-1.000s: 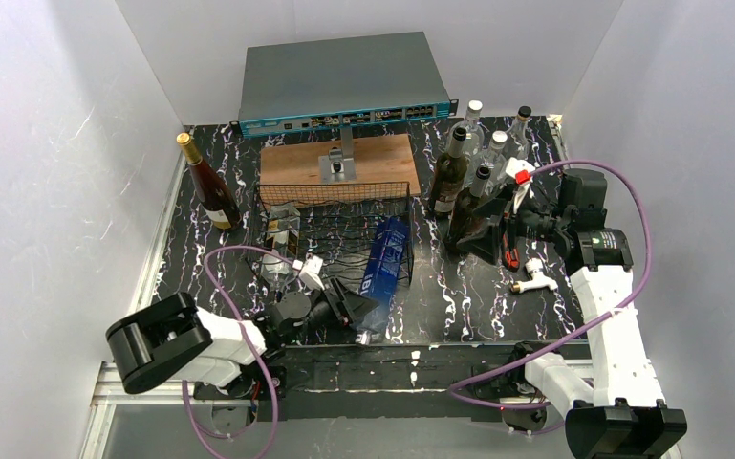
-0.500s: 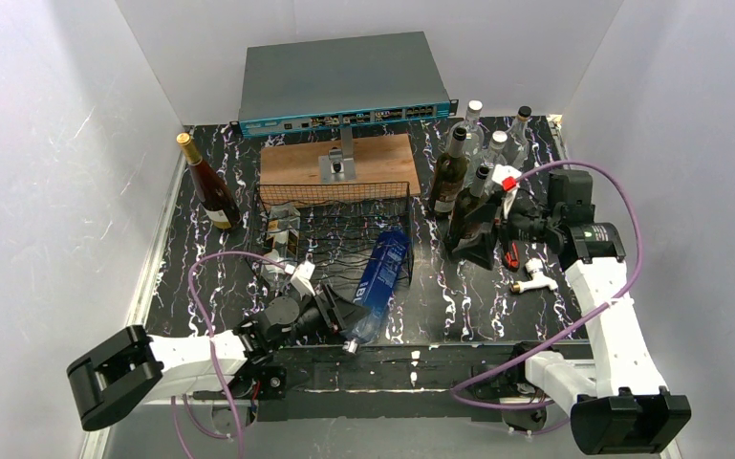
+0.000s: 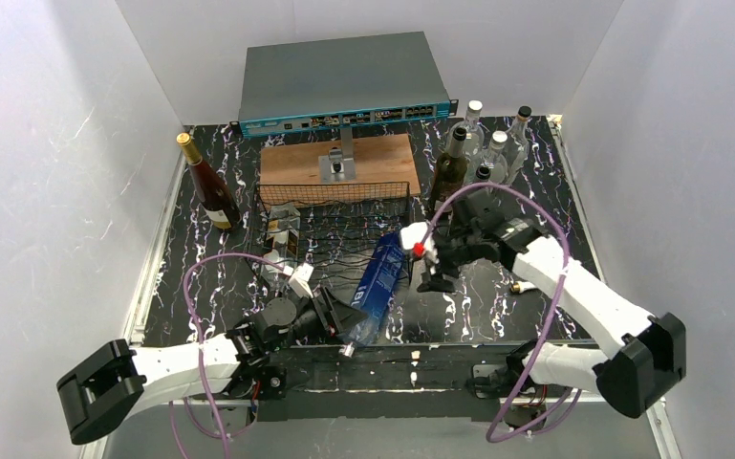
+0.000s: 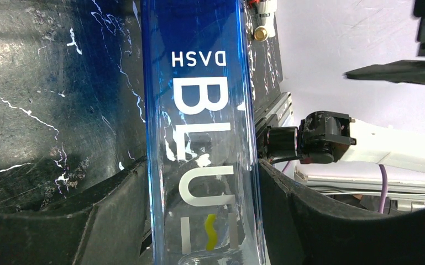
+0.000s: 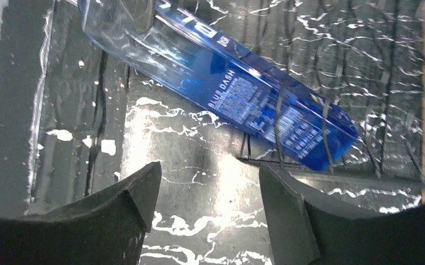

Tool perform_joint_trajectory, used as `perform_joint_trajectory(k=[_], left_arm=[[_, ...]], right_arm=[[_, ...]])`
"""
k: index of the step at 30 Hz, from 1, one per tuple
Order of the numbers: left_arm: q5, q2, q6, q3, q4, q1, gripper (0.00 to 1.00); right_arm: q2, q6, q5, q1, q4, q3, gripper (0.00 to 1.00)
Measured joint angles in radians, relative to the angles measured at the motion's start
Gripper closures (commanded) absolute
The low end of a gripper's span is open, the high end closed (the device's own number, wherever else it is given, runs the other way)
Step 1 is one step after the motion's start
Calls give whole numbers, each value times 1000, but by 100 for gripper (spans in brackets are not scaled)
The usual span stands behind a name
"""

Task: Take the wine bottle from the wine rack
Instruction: Pick up the wine bottle from the wine rack.

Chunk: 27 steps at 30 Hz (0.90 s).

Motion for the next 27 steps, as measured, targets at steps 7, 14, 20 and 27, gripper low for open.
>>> perform_joint_trajectory(k=[7,14,20,27], left_arm=[[0,-79,-6,0,-80,0,100],[1,-132,-8,0,-140,0,100],[2,-145,-8,0,-157,0,100],[19,-151,-8,4,-177,0,100]], right_arm=[[192,-46,319,227,201,-64,65],[238,14,481,237,277,-64,61],[262,71,572,219,352,-64,49],[276,116,574,202,372,-63,35]])
